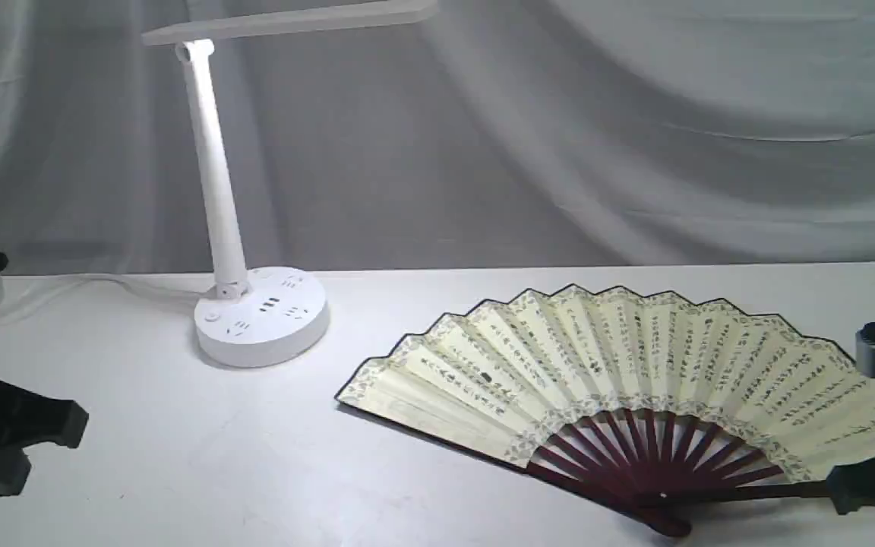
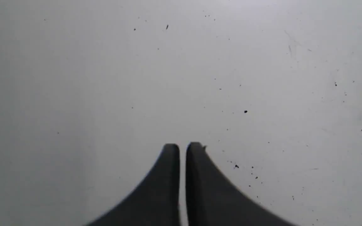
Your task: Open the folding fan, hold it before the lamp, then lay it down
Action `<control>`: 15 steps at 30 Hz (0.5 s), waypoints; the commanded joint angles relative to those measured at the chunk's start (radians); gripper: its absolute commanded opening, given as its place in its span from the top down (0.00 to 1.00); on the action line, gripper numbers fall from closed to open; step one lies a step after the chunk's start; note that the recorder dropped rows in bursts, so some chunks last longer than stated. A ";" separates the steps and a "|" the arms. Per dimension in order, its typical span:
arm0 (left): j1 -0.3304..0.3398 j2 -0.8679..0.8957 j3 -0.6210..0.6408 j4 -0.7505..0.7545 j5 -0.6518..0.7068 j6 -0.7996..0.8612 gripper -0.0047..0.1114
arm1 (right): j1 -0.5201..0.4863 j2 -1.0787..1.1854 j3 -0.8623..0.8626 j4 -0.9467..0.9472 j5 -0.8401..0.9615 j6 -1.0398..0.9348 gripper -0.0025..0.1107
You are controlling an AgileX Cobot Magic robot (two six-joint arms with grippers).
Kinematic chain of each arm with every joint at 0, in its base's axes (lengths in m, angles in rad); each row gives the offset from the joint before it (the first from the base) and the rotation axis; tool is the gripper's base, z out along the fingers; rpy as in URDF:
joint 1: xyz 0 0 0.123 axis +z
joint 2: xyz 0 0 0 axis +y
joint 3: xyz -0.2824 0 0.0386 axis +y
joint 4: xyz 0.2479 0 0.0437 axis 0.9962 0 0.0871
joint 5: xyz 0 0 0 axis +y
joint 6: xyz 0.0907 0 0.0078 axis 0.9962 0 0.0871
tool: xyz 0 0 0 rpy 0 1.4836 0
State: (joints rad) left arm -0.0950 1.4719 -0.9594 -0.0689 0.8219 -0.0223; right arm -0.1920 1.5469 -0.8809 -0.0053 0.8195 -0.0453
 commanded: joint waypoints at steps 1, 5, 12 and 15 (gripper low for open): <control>0.002 -0.030 -0.024 0.004 0.020 0.006 0.96 | -0.004 -0.064 -0.006 -0.011 -0.016 0.003 0.98; 0.002 -0.096 -0.024 0.016 0.014 0.006 0.96 | -0.004 -0.165 -0.005 -0.009 -0.026 0.025 0.98; 0.002 -0.264 -0.024 0.016 -0.006 0.003 0.96 | -0.004 -0.384 -0.005 -0.003 -0.049 0.019 0.98; 0.002 -0.358 -0.024 0.016 -0.006 0.003 0.96 | -0.004 -0.484 -0.005 -0.003 -0.049 0.017 0.98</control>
State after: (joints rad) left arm -0.0950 1.1591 -0.9766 -0.0564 0.8286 -0.0223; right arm -0.1920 1.1080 -0.8809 0.0000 0.7799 -0.0243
